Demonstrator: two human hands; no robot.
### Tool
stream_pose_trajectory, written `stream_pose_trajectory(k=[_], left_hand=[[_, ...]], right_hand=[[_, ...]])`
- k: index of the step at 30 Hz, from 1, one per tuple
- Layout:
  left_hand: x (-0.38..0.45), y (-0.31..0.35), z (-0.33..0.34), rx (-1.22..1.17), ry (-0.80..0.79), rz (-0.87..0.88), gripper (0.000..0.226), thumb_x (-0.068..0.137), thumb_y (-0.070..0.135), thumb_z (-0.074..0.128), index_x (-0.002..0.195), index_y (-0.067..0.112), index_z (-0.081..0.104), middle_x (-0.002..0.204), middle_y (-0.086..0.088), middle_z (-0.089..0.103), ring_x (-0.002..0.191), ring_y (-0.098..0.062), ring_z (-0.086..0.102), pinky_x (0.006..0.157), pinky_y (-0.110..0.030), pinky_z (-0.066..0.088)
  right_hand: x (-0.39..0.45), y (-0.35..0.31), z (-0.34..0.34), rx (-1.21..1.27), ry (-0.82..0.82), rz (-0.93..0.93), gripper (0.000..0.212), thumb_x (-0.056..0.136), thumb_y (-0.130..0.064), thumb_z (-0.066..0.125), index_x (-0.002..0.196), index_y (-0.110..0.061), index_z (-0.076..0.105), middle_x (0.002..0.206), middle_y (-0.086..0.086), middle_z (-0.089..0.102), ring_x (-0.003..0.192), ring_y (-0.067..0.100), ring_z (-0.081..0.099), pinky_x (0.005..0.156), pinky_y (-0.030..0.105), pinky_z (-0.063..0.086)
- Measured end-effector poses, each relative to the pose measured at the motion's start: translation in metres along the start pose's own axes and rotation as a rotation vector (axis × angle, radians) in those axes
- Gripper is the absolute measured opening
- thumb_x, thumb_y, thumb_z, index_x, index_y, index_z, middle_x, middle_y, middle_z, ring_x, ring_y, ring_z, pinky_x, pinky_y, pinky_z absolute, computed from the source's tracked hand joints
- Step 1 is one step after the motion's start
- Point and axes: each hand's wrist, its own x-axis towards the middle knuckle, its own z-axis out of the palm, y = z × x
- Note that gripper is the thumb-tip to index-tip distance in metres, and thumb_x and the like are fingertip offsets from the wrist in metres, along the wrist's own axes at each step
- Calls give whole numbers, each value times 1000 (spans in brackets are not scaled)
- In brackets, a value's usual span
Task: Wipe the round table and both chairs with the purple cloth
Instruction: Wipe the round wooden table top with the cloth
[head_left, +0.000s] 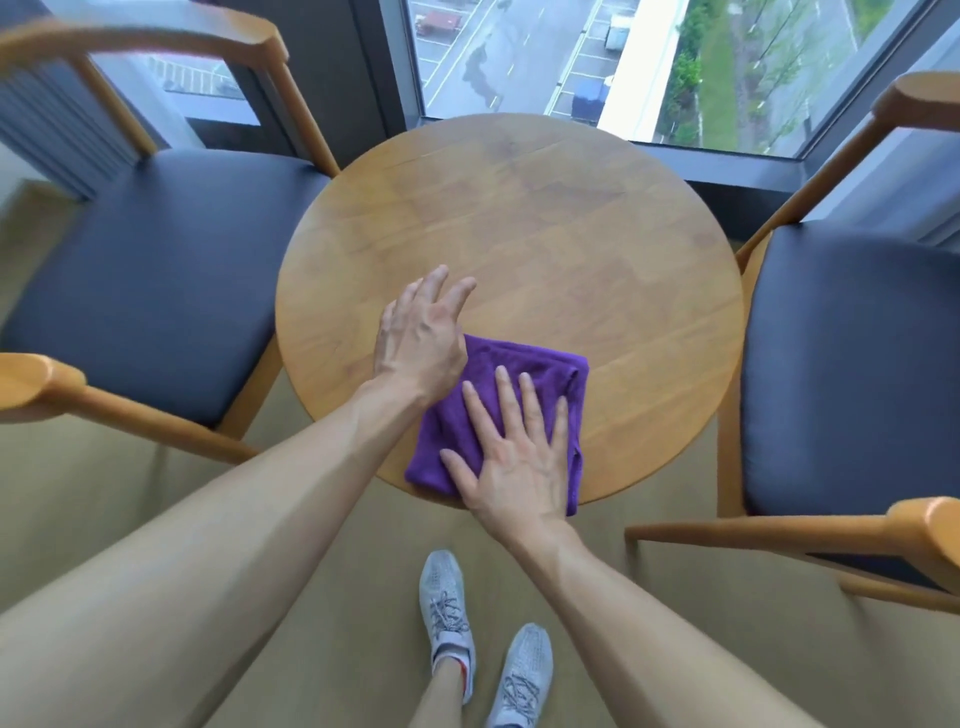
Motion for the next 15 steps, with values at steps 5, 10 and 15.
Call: stream_pose_trajectory(k=[5, 10, 15], left_hand=[[-9, 4, 12, 10, -64, 5, 54, 98, 15, 42, 149, 32, 41, 163, 0, 26, 147, -26, 26, 117, -43, 22], [-20, 13, 27, -7, -116, 8, 55, 98, 14, 41, 150, 34, 39, 163, 0, 24, 148, -25, 23, 118, -41, 20], [-39, 0, 31, -26, -139, 44, 53, 100, 16, 39, 150, 34, 38, 163, 0, 23, 147, -25, 24, 118, -42, 20]], right_hand=[[3, 63, -11, -88, 11, -9, 77, 86, -76, 32, 155, -43, 24, 166, 1, 18, 154, 23, 12, 118, 64, 8], [1, 124, -31, -101, -33, 144, 77, 87, -79, 21, 156, -46, 13, 168, -2, 6, 154, 20, 0, 121, 59, 4], [-5, 103, -26, -55, 9, 262, 75, 88, -75, 22, 156, -44, 15, 168, -2, 5, 154, 19, -2, 122, 55, 1]])
